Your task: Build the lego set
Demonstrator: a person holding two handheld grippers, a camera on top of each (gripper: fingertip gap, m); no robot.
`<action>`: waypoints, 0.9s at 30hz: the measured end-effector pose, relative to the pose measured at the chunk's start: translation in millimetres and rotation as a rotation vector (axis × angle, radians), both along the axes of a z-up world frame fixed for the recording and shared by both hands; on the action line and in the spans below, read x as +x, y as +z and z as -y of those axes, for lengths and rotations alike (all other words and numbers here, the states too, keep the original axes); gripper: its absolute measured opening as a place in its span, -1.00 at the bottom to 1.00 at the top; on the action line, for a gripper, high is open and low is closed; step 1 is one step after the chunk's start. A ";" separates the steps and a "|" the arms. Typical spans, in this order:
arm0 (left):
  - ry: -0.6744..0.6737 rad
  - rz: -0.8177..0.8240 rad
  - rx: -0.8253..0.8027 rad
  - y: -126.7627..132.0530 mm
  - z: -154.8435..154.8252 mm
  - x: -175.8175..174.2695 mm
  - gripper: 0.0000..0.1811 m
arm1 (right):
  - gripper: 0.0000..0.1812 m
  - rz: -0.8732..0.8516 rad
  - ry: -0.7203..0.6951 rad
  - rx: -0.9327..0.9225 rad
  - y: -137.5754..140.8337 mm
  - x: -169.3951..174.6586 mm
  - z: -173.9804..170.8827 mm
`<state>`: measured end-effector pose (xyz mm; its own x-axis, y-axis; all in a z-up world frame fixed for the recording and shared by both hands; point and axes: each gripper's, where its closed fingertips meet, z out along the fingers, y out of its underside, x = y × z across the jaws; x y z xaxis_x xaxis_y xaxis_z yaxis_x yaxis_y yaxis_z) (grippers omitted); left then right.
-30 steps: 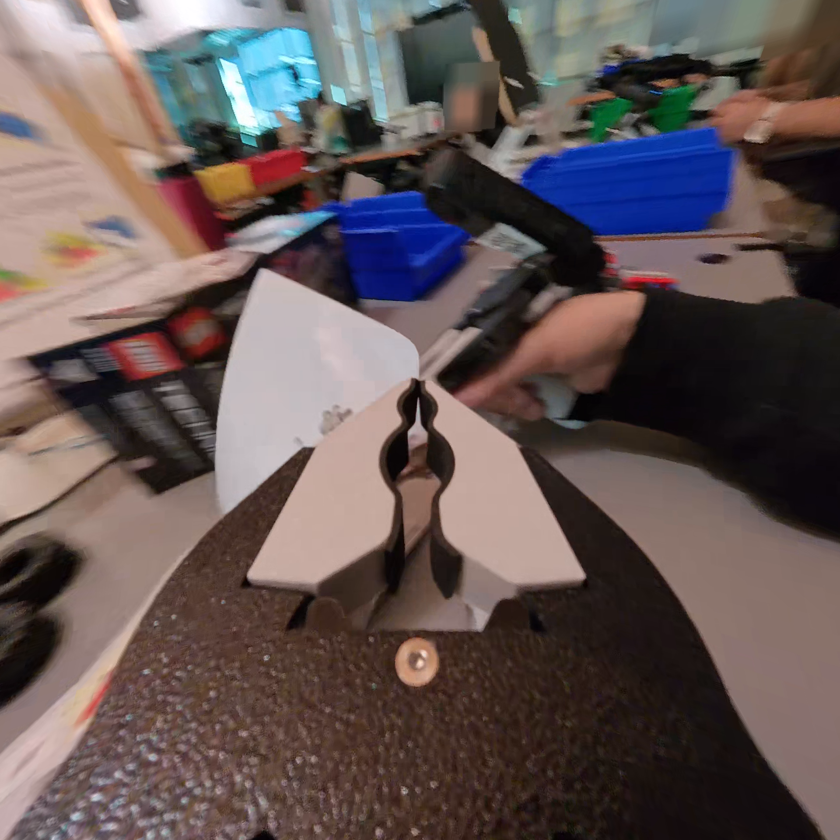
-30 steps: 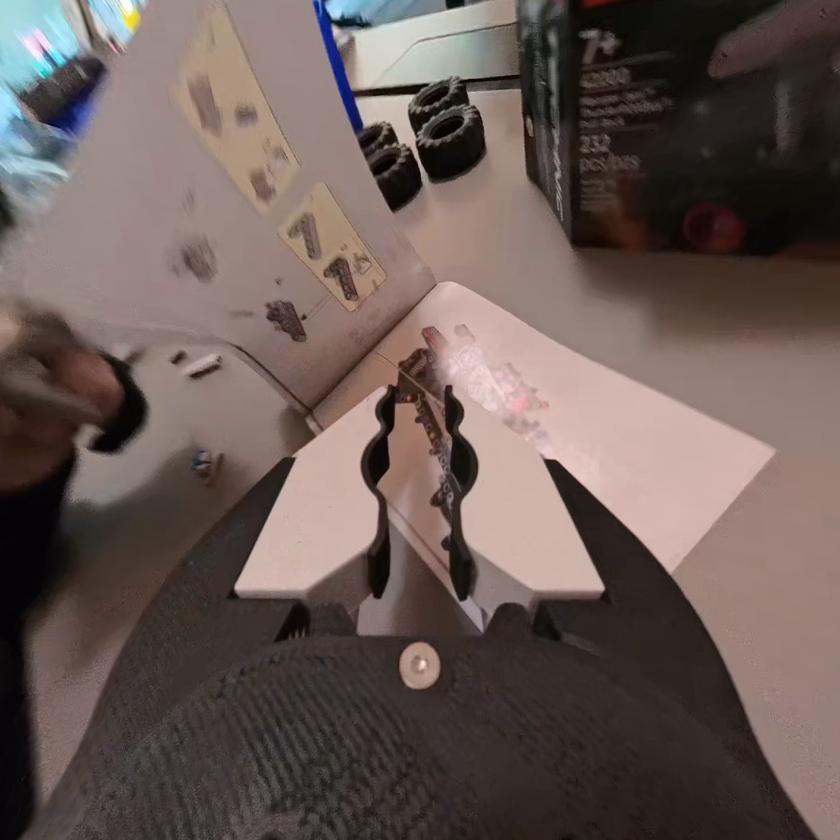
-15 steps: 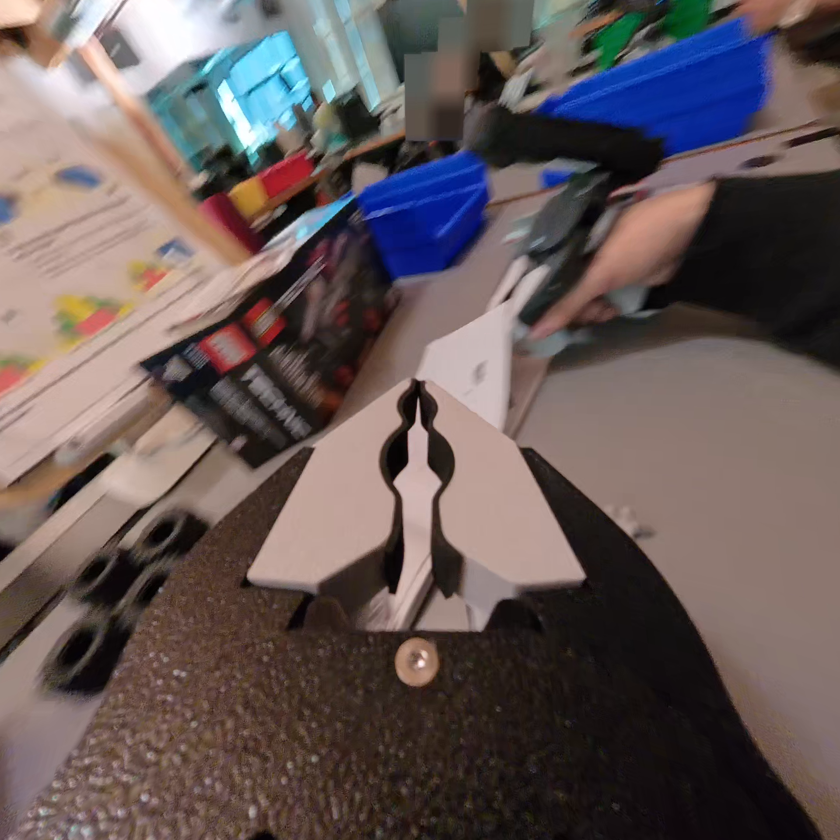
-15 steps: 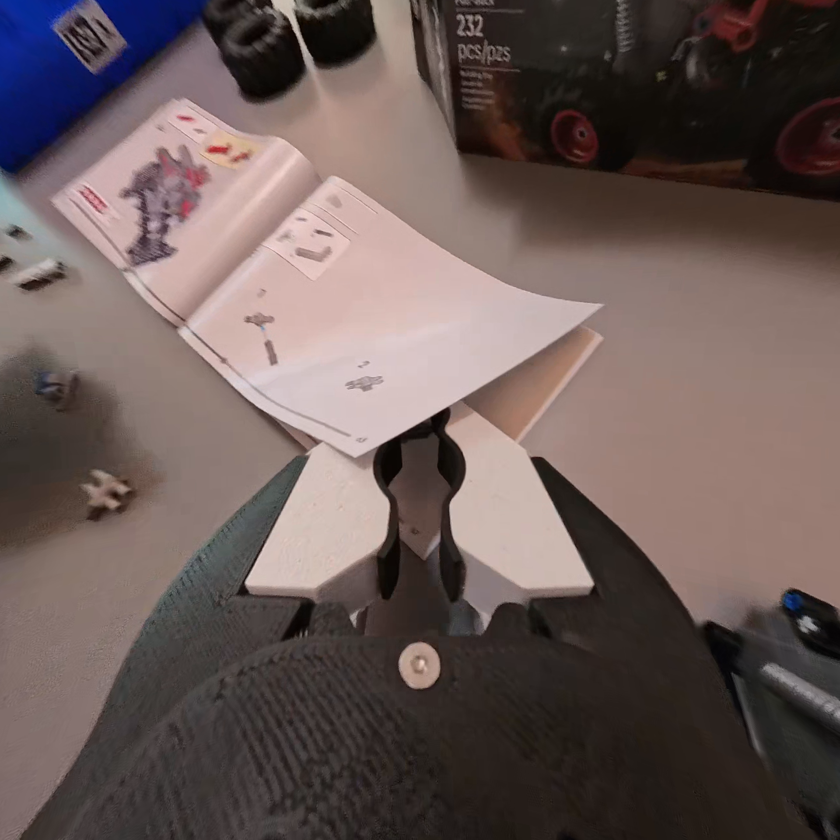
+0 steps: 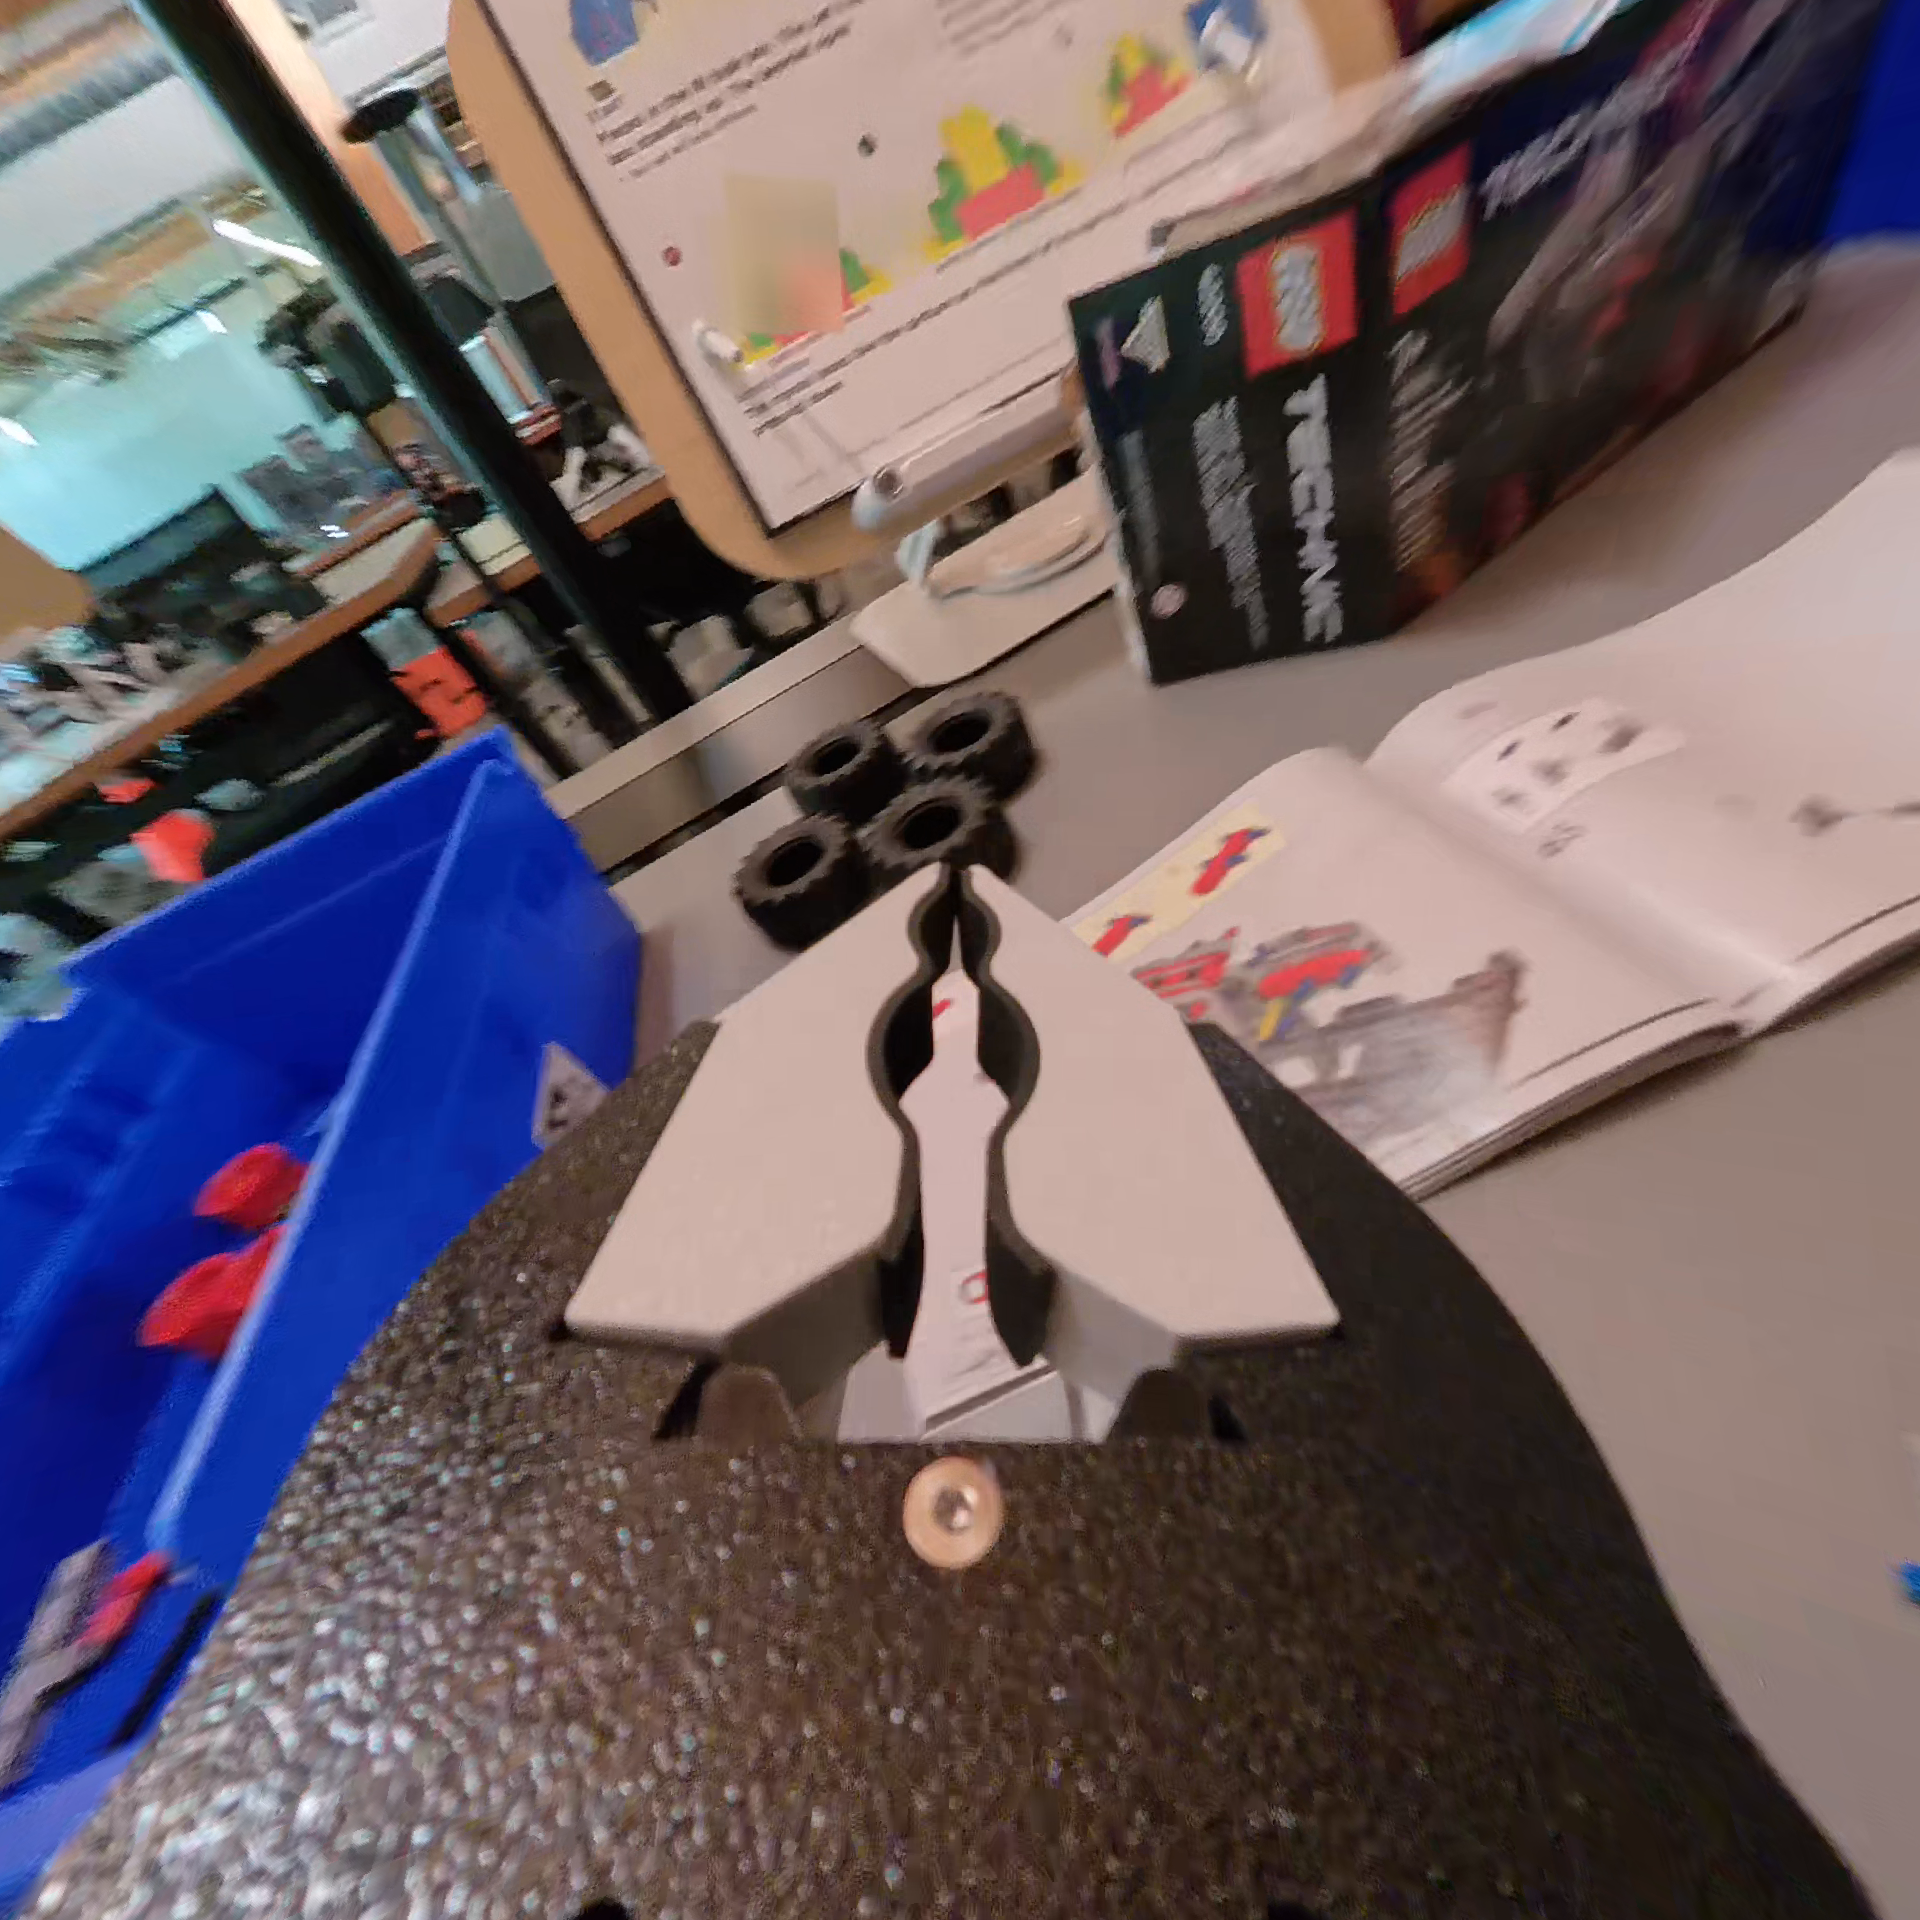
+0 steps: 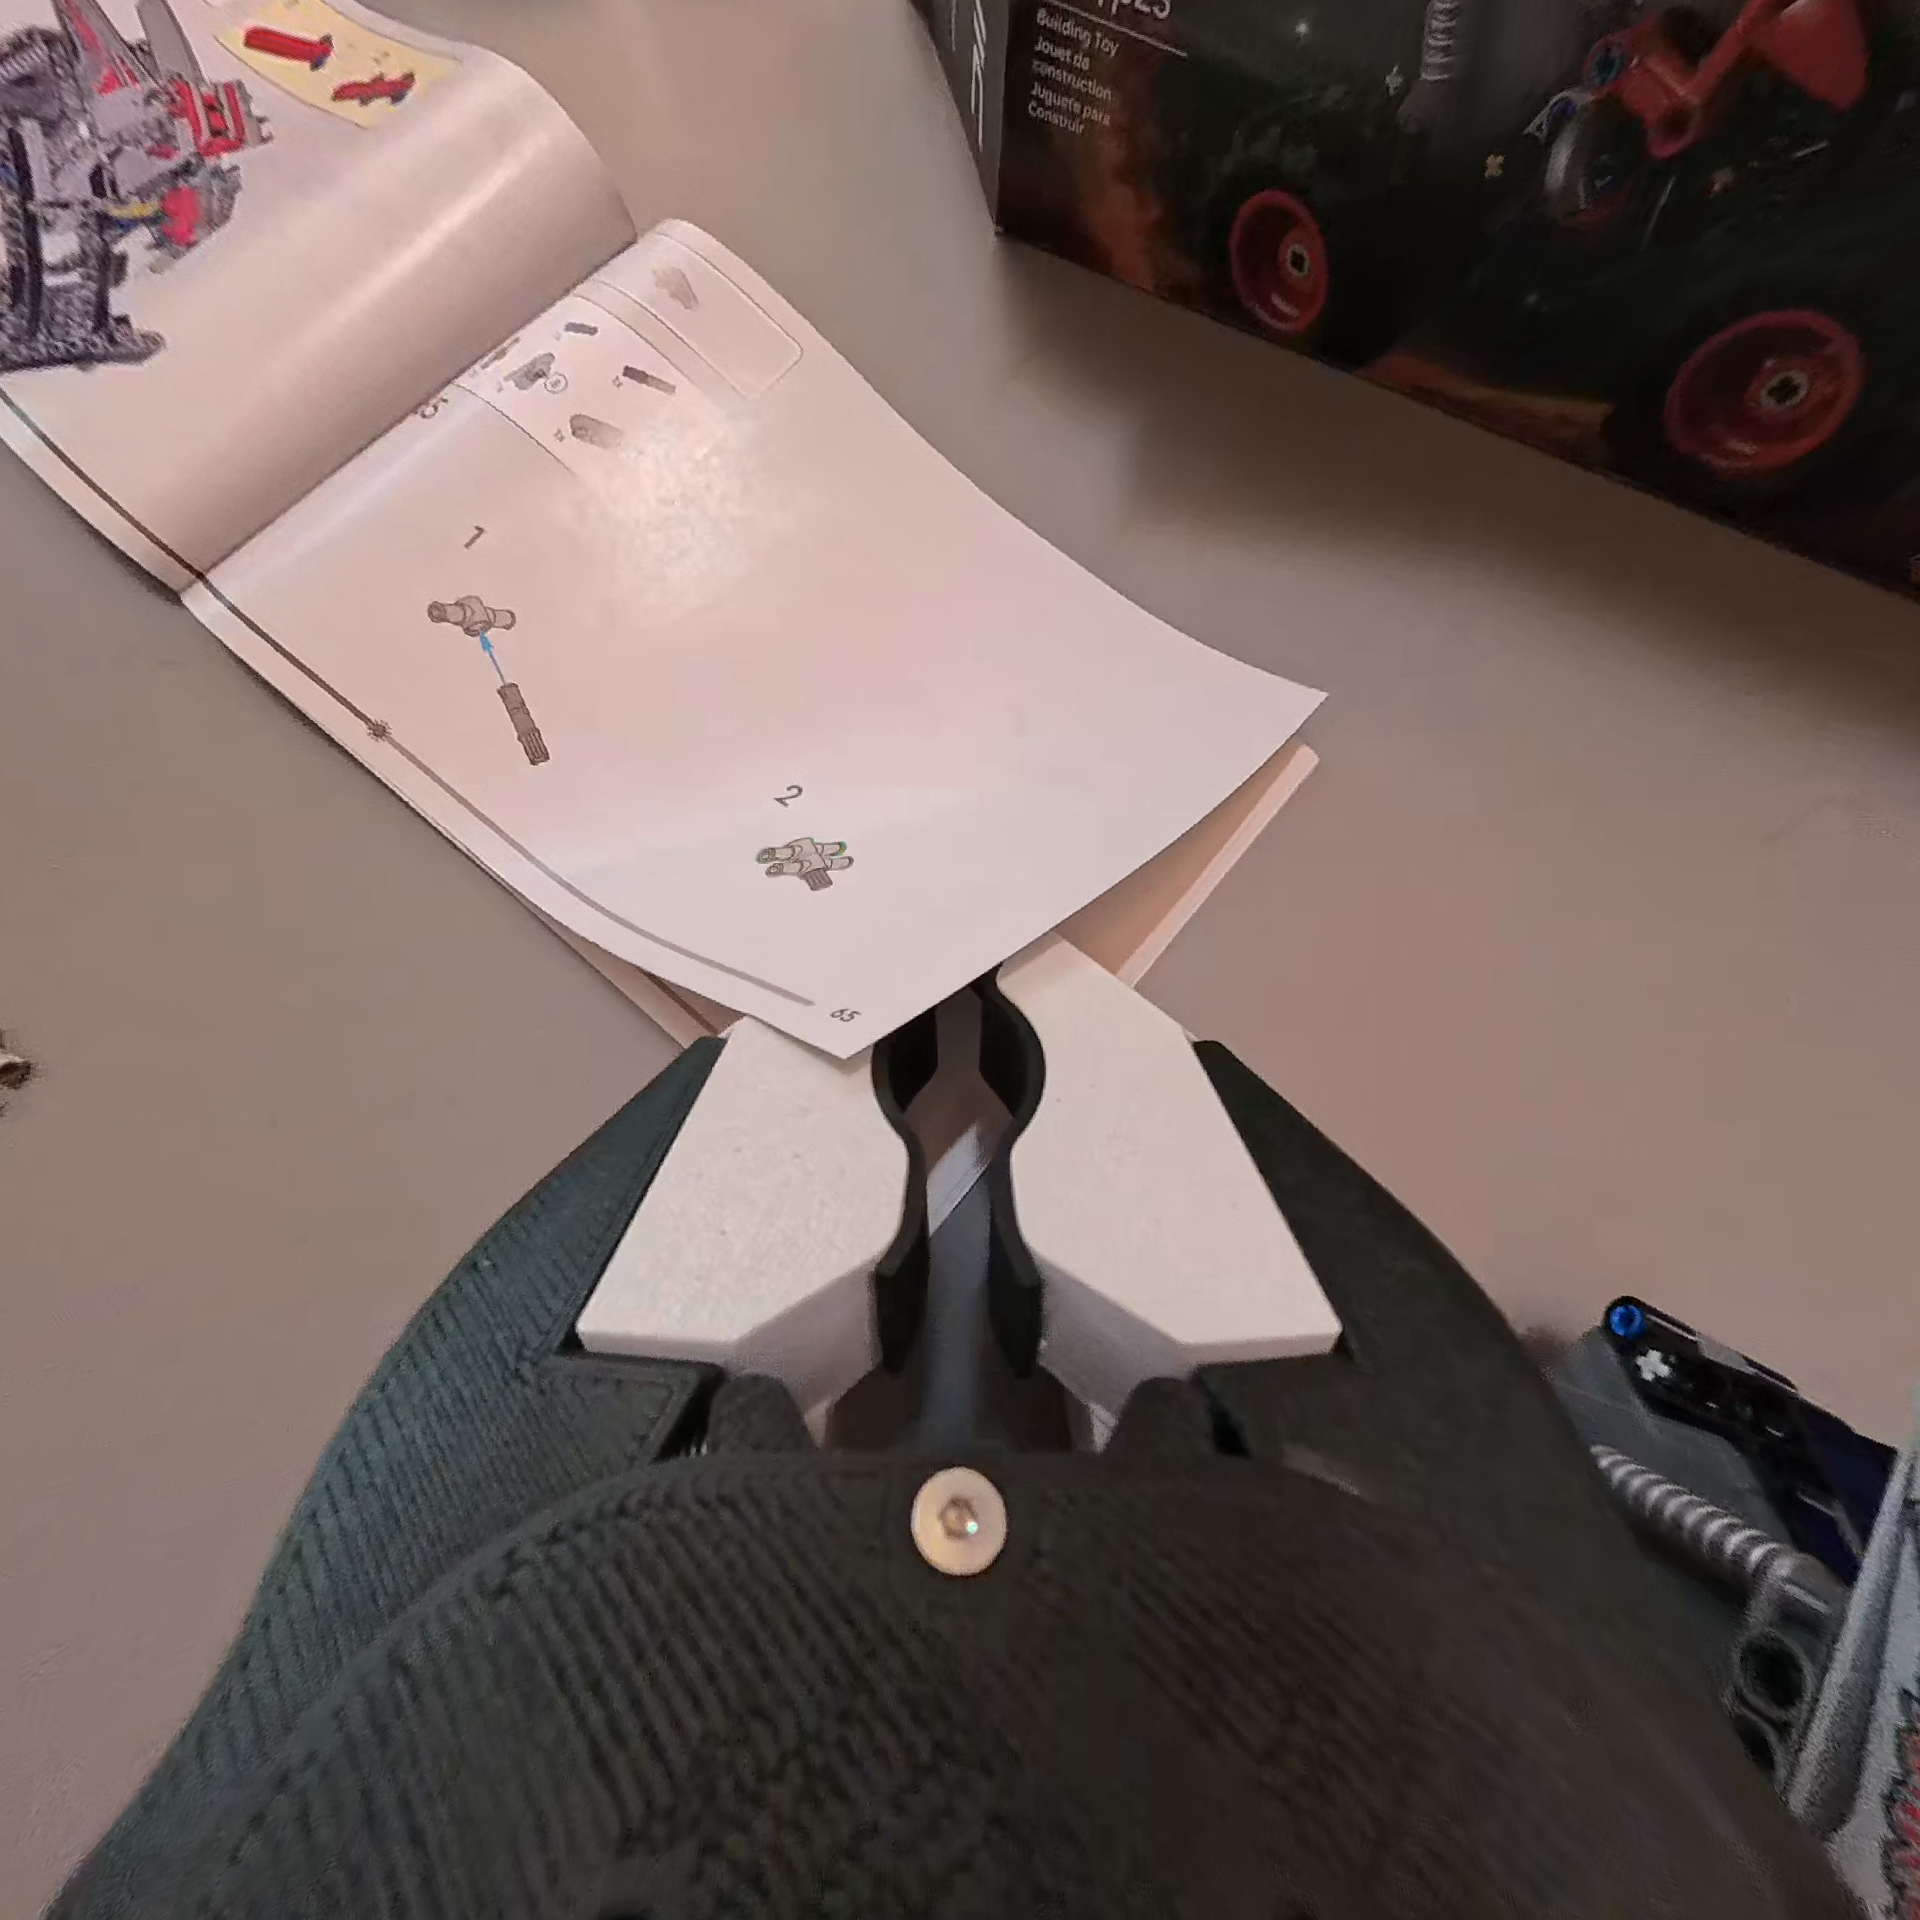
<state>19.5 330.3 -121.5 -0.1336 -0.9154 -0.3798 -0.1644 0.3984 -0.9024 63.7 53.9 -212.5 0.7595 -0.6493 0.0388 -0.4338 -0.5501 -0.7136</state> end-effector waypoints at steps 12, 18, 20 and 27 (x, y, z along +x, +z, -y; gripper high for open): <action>0.044 -0.027 -0.014 -5.2 -16.8 -0.9 -1.00 | -1.00 0.111 0.016 -0.094 0.1 7.2 1.9; 0.044 -0.025 -0.029 -4.6 -17.3 -1.1 -1.00 | -1.00 0.108 0.010 -0.082 0.1 8.1 1.6; 0.041 -0.025 -0.037 -4.7 -16.8 -1.0 -1.00 | -1.00 0.110 0.009 -0.084 0.1 8.1 1.6; 0.038 -0.030 -0.028 -6.1 -15.6 -0.7 -1.00 | -1.00 0.105 0.009 -0.072 0.3 8.1 1.5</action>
<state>18.8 346.0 -127.6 -0.1099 -0.9301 -0.3506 -0.2060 0.3663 -0.9074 71.9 52.4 -212.2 0.7543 -0.6355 0.1647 -0.3540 -0.6050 -0.7132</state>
